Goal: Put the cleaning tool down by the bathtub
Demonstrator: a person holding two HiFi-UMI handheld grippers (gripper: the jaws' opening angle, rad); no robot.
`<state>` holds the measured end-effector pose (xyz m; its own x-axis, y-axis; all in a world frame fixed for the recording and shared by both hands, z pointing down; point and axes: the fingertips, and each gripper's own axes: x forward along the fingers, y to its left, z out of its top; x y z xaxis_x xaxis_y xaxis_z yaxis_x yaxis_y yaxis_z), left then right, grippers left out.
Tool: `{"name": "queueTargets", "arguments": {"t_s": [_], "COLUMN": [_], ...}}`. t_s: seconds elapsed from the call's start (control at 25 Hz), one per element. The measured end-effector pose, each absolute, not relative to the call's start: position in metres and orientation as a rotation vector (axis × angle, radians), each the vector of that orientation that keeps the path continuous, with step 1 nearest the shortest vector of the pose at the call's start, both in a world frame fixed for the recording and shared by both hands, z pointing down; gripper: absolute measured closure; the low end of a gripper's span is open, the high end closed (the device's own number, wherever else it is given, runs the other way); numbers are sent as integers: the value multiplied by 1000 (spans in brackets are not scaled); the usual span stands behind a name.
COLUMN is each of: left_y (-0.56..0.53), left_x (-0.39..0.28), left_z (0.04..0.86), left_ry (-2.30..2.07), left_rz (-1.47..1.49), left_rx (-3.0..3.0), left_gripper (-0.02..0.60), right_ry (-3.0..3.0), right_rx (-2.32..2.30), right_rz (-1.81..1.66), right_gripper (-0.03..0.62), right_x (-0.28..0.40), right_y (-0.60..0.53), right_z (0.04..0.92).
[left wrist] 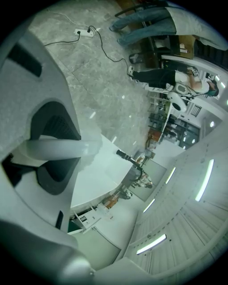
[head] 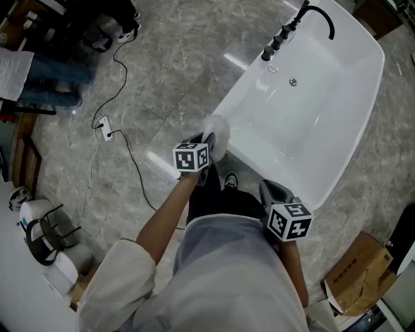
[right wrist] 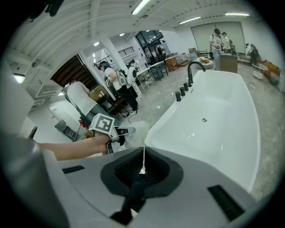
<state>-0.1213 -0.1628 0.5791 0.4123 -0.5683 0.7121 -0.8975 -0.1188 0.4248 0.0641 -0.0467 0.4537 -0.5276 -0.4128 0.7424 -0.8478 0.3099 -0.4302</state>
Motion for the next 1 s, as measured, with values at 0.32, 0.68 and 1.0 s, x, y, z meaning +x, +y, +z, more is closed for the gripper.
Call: {"name": "queueTargets", "arguments": {"t_s": [0.32,0.68,1.0], "left_y": [-170,-180,-189], "left_x": [-132,-133,-132], "left_z": [598,622,639], "left_ry": [-1288,-1282,-1272], "left_rz": [500,571,583], "left_rx": [1775,1791,1767], "left_gripper": [492,492,492], "right_ry": [-2054,-2025,-1994], "right_rx": [1117,1089,1083], "right_rz": [1150,1183,1206], "right_gripper": [582,582,582], "right_x": [67,65,67], "right_y": [-42,-39,-38], "right_z": [458,468,474]}}
